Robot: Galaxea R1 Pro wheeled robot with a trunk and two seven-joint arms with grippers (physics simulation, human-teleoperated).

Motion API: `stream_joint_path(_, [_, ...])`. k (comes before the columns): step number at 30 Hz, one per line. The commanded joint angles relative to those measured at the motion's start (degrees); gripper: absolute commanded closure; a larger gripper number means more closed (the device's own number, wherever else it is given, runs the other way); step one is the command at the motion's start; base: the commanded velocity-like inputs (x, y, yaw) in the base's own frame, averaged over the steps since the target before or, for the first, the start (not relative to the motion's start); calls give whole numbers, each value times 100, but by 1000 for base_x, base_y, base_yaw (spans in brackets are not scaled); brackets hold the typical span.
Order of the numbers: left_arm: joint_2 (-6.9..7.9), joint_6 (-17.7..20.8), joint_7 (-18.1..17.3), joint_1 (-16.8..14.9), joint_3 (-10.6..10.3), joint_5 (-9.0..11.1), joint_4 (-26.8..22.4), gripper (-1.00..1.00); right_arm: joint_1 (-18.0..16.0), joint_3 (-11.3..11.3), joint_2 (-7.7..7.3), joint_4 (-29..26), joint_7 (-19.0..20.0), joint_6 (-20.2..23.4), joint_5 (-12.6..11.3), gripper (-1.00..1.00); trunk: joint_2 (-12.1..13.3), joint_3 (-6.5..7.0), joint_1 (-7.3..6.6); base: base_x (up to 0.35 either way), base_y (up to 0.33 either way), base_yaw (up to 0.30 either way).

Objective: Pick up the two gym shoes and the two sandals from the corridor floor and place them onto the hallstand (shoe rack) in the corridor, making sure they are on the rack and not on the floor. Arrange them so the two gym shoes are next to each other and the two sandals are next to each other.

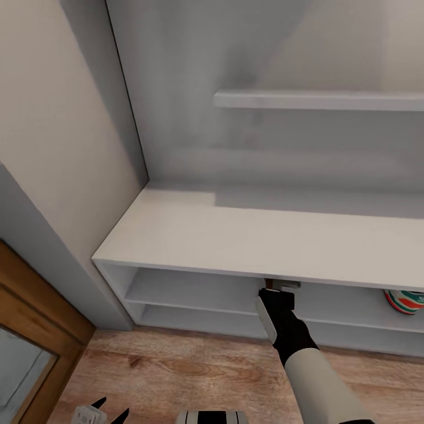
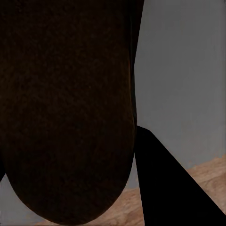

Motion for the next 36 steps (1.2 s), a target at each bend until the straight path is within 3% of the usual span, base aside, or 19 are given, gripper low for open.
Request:
stream_joint_path(1, [-4,-24,-24,-4,23,-31,0,-100,-2,7,0,-7,-45,-3,-75,100,-2,-5,0,128,0,0])
stream_joint_path(14, [1,-24,-23,-4,26,-31,0,-100,-3,7,0,-9,-51,1,-72,100,-2,-5,0,37,0,0])
stream_joint_path(15, [0,-24,-24,-4,26,-31,0,-100,-4,7,0,-9,-50,2,-74,-100,-2,-5,0,1,0,0])
stream_joint_path(30, [-1,-25,-26,-4,26,-31,0,-100,-5,7,0,-9,-44,2,-75,-100,-2,-5,0,-6,0,0])
stream_joint_path(36, [-3,-31,-27,-4,26,-31,0,-100,-4,7,0,-9,-44,-1,-76,-100,-2,-5,0,-202,0,0])
